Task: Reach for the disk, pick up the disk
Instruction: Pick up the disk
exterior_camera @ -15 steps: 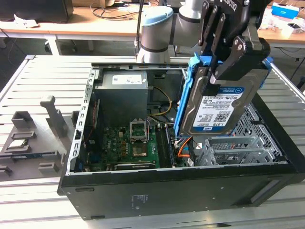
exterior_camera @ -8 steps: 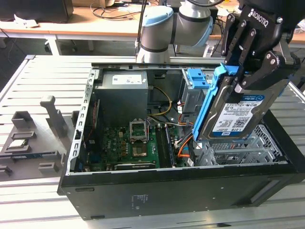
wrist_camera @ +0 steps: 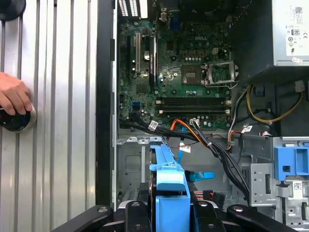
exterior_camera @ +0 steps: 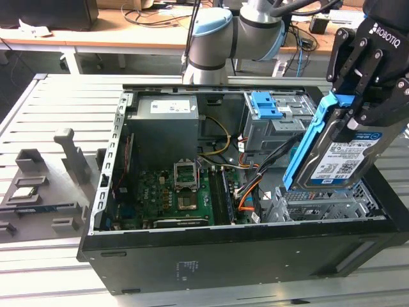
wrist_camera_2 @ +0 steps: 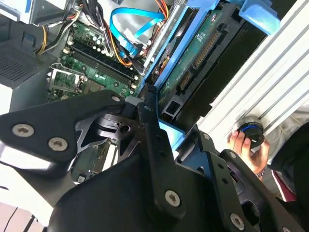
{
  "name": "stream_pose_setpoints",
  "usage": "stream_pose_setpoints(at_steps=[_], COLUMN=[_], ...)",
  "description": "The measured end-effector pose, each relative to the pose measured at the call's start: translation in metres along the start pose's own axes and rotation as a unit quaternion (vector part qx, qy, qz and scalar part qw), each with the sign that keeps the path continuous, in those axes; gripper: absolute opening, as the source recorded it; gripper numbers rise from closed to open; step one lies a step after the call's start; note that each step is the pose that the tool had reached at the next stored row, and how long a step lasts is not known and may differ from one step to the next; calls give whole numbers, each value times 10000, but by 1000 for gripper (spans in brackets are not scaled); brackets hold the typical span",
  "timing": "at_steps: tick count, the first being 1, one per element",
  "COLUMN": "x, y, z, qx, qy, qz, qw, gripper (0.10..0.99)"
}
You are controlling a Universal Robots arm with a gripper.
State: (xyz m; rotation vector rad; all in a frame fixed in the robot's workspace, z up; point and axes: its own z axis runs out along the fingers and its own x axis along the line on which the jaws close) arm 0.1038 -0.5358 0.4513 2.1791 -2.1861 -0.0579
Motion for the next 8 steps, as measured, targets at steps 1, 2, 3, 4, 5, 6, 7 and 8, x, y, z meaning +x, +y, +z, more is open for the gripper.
stream_pose_setpoints(at_steps=[1,2,3,4,5,6,7,8], x=[0,0,1,0,0,0,0,0], y=[0,0,2,3,4,5,5,5], z=[6,10,11,13,12,12,12,12], qx=[0,0,0,0,0,0,0,0], qy=[1,1,1,0,1,1,1,1], qz=[0,1,0,0,0,0,0,0], qw=[10000,10000,10000,10000,10000,10000,10000,10000], gripper=[369,369,369,369,369,369,369,369])
